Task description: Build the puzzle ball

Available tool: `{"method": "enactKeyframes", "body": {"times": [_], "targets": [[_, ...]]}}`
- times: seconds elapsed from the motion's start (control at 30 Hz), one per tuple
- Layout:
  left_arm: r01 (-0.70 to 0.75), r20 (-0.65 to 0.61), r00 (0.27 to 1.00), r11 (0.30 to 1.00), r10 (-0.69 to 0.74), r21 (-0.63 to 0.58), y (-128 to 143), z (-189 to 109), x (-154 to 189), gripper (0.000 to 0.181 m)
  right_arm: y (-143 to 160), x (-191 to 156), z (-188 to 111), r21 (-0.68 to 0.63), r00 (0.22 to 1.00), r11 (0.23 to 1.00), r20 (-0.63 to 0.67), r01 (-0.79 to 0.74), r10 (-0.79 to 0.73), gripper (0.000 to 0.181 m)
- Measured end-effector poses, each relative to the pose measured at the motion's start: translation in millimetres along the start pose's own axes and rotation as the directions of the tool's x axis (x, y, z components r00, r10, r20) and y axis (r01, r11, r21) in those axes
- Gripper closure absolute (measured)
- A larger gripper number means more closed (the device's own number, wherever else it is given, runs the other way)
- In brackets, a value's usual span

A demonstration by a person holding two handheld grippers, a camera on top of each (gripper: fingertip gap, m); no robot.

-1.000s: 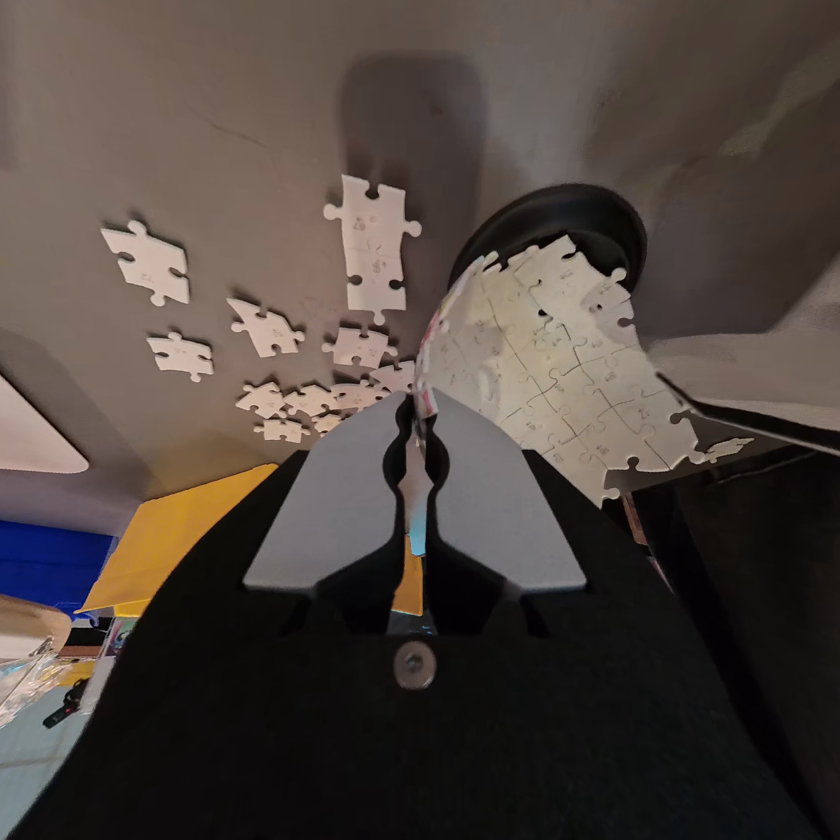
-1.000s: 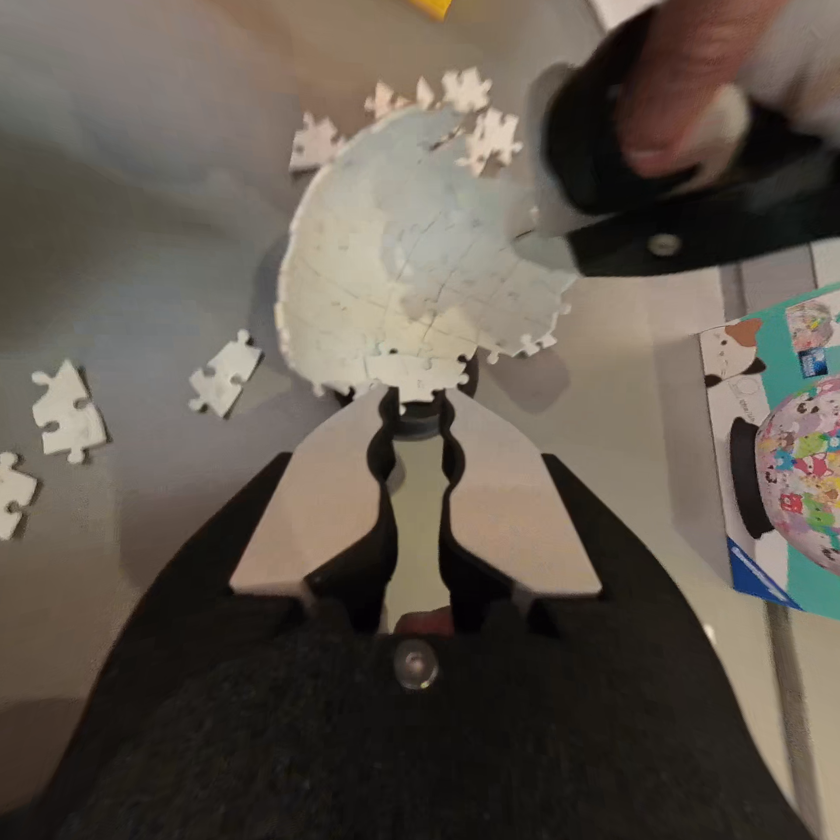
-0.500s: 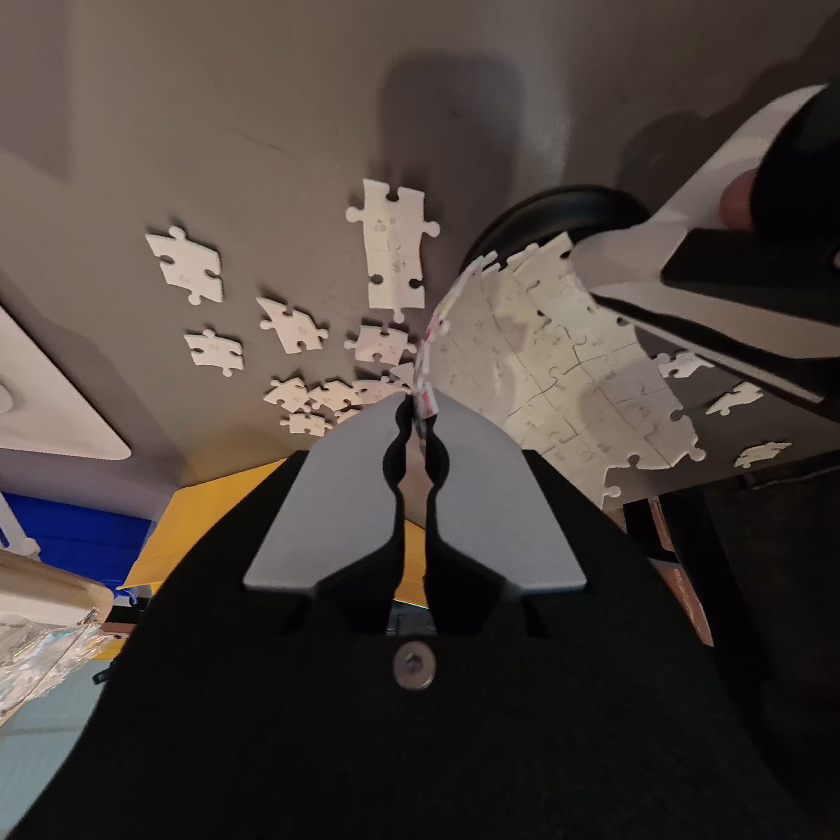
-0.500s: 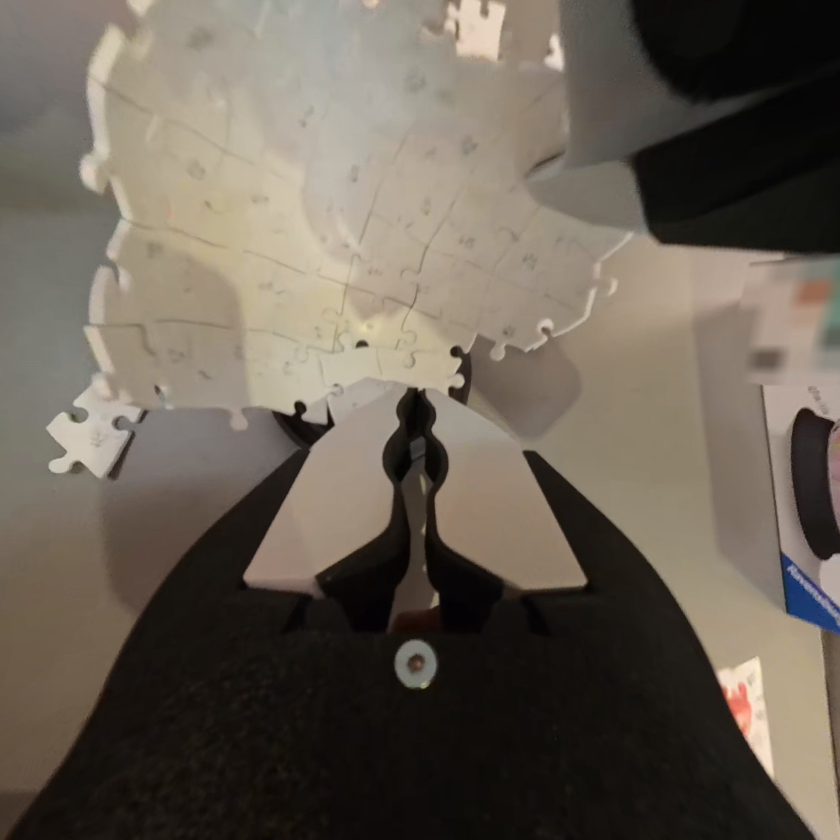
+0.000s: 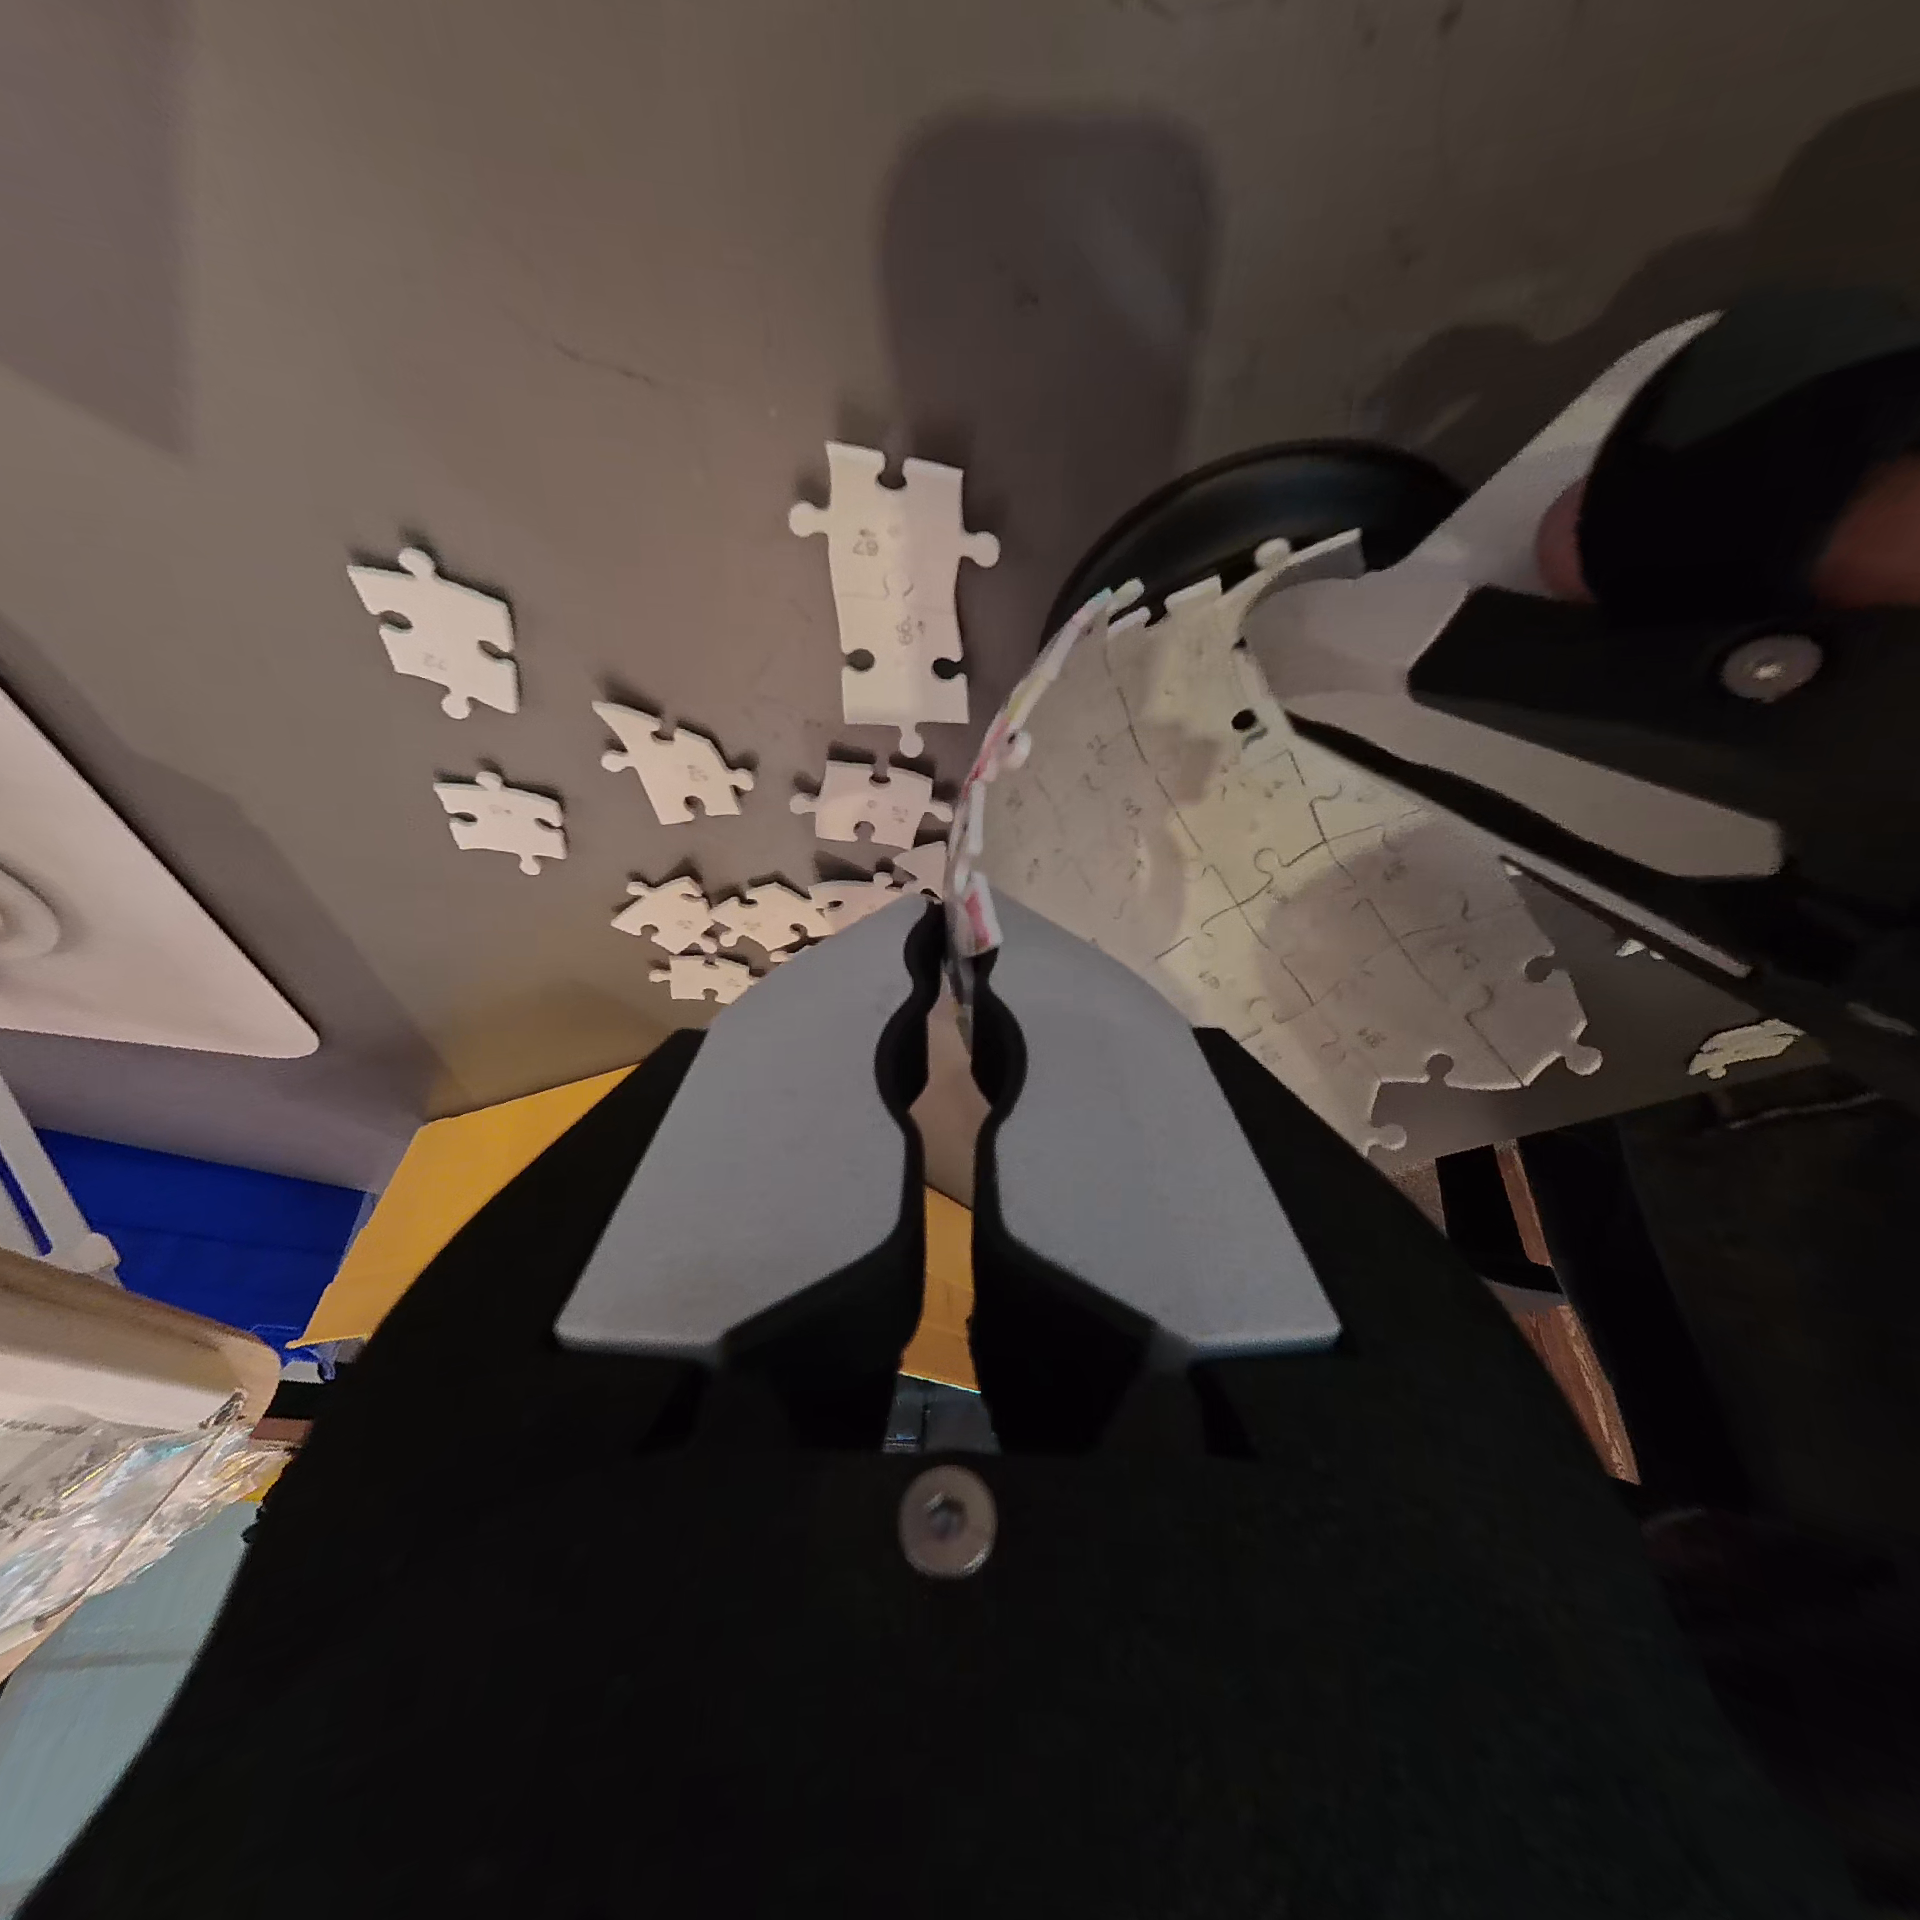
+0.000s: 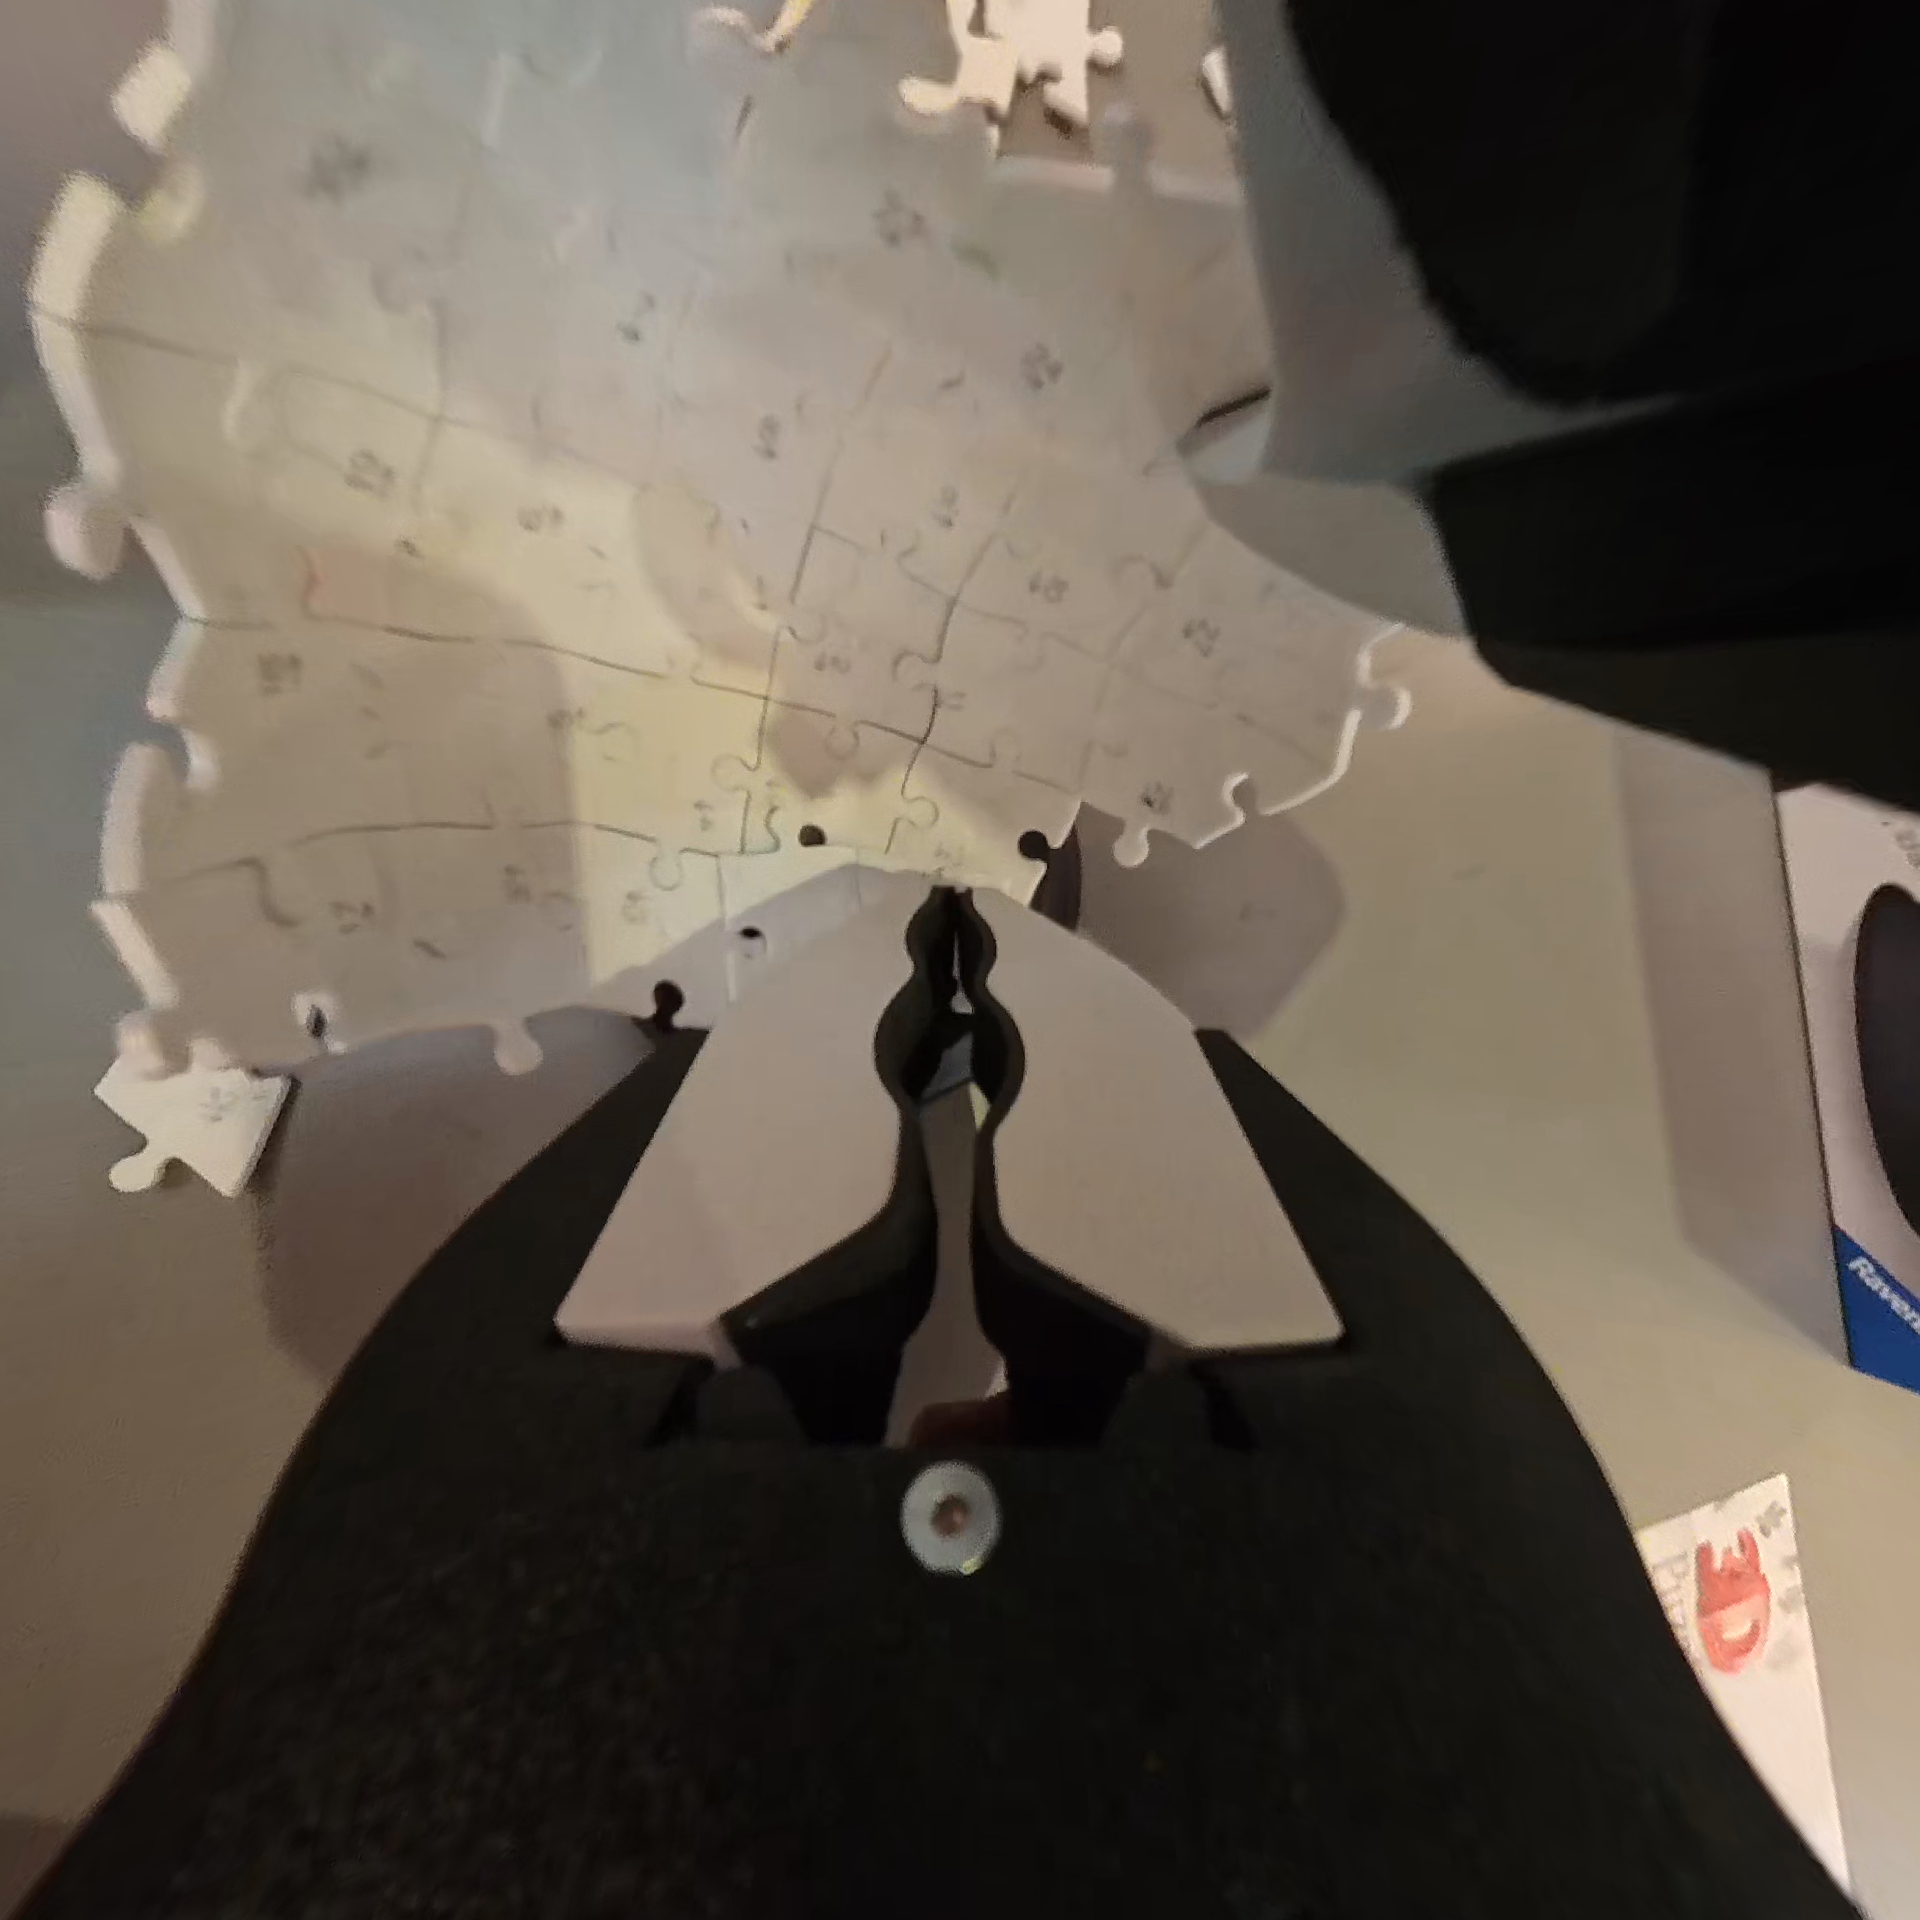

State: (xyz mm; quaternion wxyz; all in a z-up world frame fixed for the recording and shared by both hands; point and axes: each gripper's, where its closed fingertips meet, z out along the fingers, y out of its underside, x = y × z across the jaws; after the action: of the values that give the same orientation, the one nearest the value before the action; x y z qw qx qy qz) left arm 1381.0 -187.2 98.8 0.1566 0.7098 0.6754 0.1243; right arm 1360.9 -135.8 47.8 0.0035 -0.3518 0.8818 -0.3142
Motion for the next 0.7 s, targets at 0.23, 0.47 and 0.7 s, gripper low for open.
{"method": "enactKeyframes", "body": {"times": [0.23, 0.47, 0.7], "targets": [[-0.002, 0.008, 1.0, 1.0, 0.002, 0.009, -3, -1, 1, 0.179, 6, -3, -3, -0.029, 0.995, 0.996, -0.065, -0.081, 0.079, 0.181], [-0.01, 0.005, 1.0, 1.0, 0.01, 0.009, -5, -2, 4, 0.179, 9, 3, -6, -0.062, 0.984, 0.991, -0.14, -0.123, 0.113, 0.181], [-0.016, 0.011, 1.0, 1.0, 0.016, 0.002, -4, -3, 2, 0.179, -10, -12, -8, -0.006, 0.996, 1.0, -0.081, 0.023, -0.023, 0.181]]}}
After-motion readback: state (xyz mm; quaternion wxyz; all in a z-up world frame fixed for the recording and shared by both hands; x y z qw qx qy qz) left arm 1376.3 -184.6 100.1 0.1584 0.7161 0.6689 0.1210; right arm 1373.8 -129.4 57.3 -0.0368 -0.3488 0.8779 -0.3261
